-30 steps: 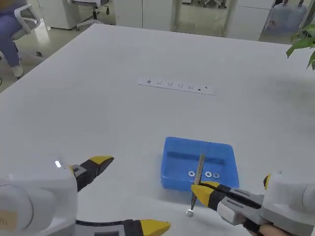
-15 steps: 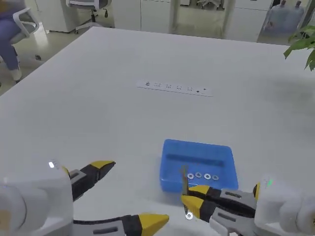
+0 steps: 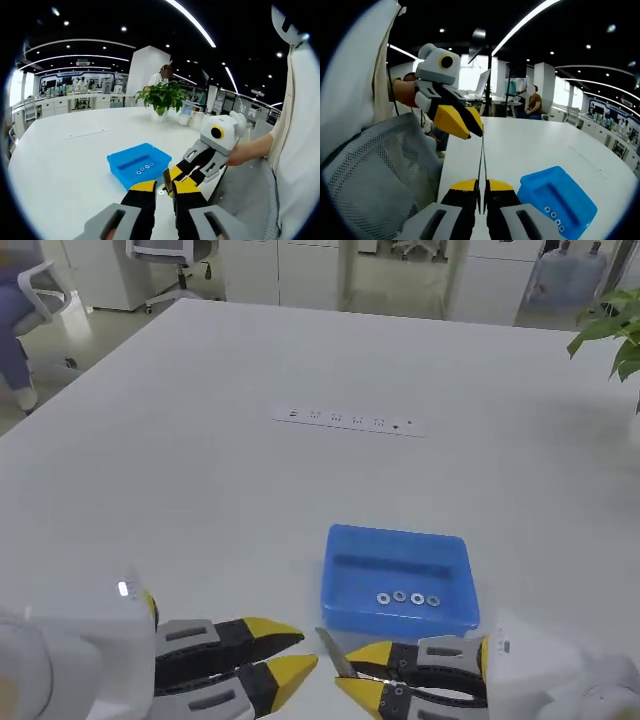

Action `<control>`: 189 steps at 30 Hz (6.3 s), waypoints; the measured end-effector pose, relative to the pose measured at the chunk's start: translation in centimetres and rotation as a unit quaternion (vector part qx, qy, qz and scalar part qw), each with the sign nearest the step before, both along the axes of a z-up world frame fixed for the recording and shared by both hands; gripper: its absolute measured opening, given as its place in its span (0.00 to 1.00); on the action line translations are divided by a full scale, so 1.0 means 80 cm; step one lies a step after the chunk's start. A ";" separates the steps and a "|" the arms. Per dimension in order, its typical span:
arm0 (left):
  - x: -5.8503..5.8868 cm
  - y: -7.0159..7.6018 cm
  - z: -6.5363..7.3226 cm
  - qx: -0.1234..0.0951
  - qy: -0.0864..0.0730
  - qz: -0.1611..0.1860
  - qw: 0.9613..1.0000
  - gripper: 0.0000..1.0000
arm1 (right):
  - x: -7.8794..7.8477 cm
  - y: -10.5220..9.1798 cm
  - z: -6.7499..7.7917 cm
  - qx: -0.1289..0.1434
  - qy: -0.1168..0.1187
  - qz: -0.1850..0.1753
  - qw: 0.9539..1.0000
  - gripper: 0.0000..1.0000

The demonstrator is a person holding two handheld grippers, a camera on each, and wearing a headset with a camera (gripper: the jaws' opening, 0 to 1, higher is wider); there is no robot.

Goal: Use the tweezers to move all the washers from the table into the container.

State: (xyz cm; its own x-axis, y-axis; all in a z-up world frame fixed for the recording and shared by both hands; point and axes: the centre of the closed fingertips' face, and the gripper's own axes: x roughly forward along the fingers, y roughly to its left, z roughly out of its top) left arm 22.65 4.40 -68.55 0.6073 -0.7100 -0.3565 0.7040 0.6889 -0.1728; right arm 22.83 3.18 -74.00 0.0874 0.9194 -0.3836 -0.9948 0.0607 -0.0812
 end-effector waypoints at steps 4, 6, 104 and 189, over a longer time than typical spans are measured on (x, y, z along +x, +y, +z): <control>0.002 -0.004 0.001 -0.007 0.004 -0.001 1.000 0.15 | -0.007 0.002 -0.002 -0.017 -0.017 0.020 1.000 0.03; -0.001 -0.007 0.001 -0.001 0.002 -0.014 1.000 0.06 | -0.008 0.003 -0.004 -0.022 -0.020 0.024 0.999 0.03; 0.010 0.023 -0.032 -0.013 0.040 0.049 0.998 0.48 | 0.099 -0.021 0.052 0.137 0.265 -0.115 0.948 0.03; 0.016 -0.077 -0.013 0.080 -0.008 -0.165 0.983 0.00 | 0.023 -0.064 -0.027 -0.121 0.057 -0.087 0.987 0.04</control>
State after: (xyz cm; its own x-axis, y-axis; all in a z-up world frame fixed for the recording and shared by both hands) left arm 23.96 -1.76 -69.63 0.3596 -0.8050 -0.4719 0.8957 0.4395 -0.0673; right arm 24.66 -1.97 -76.14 0.1805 0.7749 -0.6058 -0.9745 0.2244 -0.0033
